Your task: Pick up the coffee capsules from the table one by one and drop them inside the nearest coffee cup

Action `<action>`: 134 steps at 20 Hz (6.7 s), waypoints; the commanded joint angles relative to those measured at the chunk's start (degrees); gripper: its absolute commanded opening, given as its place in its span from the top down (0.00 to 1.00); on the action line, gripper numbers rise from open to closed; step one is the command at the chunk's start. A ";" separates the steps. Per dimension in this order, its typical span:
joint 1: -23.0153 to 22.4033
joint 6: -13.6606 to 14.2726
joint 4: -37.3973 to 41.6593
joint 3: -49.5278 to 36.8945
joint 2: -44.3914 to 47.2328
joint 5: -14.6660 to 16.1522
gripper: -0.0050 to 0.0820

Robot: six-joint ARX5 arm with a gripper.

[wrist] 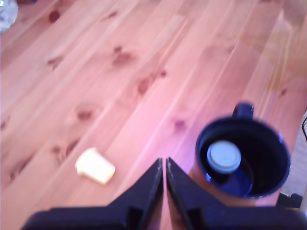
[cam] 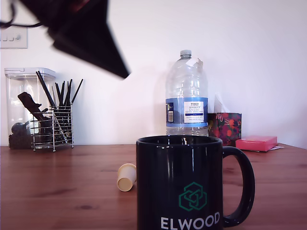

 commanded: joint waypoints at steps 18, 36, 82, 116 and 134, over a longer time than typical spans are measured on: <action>5.92 -3.37 24.74 -21.44 -3.15 0.20 0.18; 10.86 -30.01 42.01 -16.48 19.54 -0.07 0.18; 9.75 -4.11 16.41 4.76 31.19 -3.52 0.88; -5.66 11.43 -20.52 20.41 23.10 11.06 0.87; -6.58 12.57 -30.80 29.18 30.97 9.79 0.36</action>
